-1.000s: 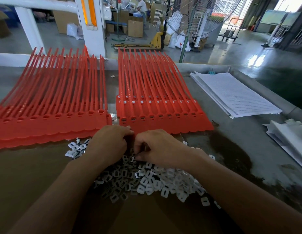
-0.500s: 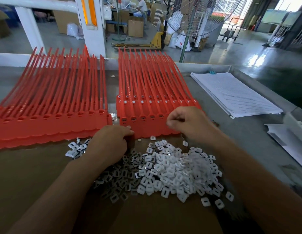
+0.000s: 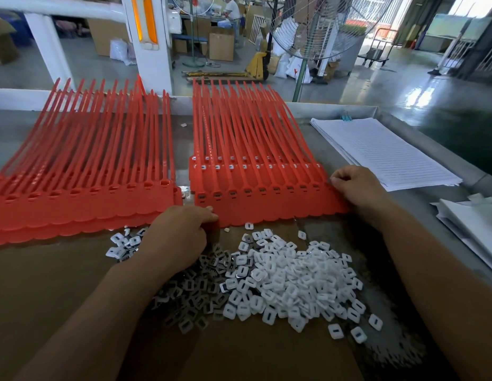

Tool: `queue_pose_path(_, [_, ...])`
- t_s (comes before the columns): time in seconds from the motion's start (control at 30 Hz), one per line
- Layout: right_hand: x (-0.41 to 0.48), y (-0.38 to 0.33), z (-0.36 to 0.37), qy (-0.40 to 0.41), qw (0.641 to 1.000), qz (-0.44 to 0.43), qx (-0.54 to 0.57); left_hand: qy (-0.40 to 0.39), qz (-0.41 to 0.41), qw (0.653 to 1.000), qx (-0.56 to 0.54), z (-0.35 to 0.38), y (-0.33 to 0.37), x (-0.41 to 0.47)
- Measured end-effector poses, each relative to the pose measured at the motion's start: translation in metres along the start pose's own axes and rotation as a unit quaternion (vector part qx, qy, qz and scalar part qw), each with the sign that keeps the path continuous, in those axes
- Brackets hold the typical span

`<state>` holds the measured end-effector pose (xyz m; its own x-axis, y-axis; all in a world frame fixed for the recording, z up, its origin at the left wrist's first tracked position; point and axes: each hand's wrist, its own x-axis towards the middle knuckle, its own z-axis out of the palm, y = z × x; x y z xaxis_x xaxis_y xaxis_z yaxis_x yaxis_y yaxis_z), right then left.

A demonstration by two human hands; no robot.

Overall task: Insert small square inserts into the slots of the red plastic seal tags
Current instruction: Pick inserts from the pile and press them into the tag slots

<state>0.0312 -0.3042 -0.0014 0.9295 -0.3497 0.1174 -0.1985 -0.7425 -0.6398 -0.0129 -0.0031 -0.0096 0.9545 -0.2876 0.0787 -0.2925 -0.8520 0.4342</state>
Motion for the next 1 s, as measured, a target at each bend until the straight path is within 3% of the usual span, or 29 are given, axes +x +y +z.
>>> queue_pose_path(0.33, [0.006,-0.007,-0.006,-0.1,0.992,-0.014,-0.073,-0.001,-0.004,1.0,-0.001,0.0,-0.001,0.0])
queue_pose_path(0.53, [0.009,-0.006,-0.004,-0.083,0.993,-0.014,-0.08,0.003,-0.001,1.0,0.001,0.0,0.0,0.0])
queue_pose_path(0.7, [0.009,0.001,-0.001,-0.035,0.999,0.015,-0.03,0.003,0.0,1.0,-0.003,0.001,0.0,0.0])
queue_pose_path(1.0, [0.007,0.006,0.001,-0.026,0.997,0.028,0.06,0.001,0.009,1.0,0.008,0.001,0.0,0.001])
